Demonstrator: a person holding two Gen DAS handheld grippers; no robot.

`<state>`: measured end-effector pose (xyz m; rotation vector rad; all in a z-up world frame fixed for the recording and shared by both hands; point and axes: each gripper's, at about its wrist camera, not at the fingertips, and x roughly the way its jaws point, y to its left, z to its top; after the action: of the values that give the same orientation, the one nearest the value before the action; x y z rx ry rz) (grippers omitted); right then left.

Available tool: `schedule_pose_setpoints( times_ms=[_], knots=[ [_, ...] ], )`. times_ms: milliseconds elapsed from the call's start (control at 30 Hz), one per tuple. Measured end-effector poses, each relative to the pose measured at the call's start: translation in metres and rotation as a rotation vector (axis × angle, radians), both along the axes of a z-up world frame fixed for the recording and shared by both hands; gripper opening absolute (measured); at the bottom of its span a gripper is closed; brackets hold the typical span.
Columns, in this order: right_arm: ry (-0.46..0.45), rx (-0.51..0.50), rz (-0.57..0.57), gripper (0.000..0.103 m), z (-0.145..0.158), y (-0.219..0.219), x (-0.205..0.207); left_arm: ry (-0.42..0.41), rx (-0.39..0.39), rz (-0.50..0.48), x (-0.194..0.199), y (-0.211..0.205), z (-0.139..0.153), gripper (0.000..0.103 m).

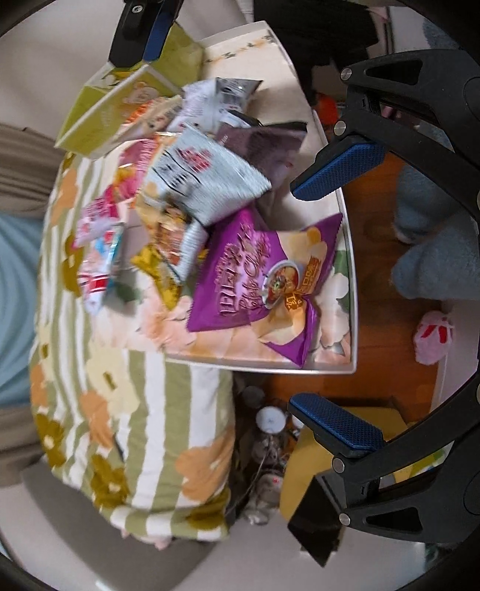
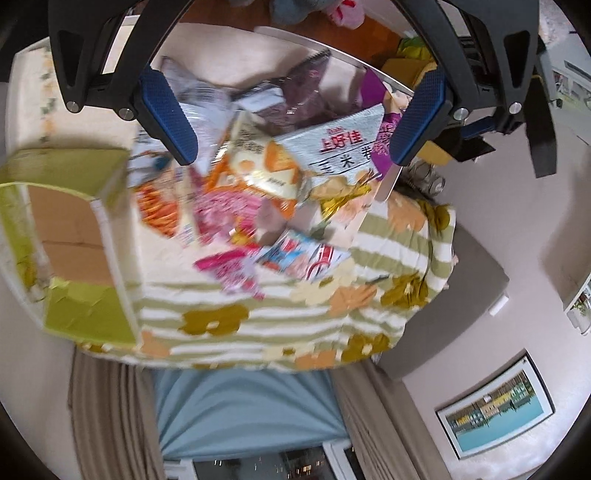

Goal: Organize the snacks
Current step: 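Grasp the purple potato chips bag with the left tool while the right tool grasps the white rice-cracker bag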

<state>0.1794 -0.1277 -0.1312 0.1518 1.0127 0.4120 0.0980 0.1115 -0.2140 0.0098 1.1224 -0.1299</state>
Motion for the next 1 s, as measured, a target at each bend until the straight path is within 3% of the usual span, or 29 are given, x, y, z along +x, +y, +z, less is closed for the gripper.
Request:
schedule_pose_setpoints(
  times_ms=[267, 467, 567, 667, 833, 1000],
  knots=[
    [0.089, -0.028, 0.094, 0.103, -0.040, 0.044, 0.025, 0.051, -0.052, -0.071, 0.026, 0.000, -0.034, 0.102],
    [0.125, -0.047, 0.116, 0.103, -0.064, 0.063, 0.041, 0.074, -0.055, -0.133, 0.043, -0.010, -0.052, 0.094],
    [0.143, -0.061, 0.130, 0.093, -0.073, 0.067, 0.047, 0.070, -0.052, -0.151, 0.047, -0.013, -0.054, 0.087],
    [0.156, -0.070, 0.139, 0.087, -0.081, 0.069, 0.050, 0.067, -0.046, -0.170, 0.050, -0.014, -0.056, 0.086],
    [0.158, -0.075, 0.141, 0.085, -0.084, 0.075, 0.053, 0.057, -0.035, -0.203, 0.054, -0.015, -0.056, 0.083],
    [0.165, -0.073, 0.142, 0.078, -0.084, 0.077, 0.055, 0.059, -0.027, -0.216, 0.056, -0.014, -0.057, 0.072]
  ],
)
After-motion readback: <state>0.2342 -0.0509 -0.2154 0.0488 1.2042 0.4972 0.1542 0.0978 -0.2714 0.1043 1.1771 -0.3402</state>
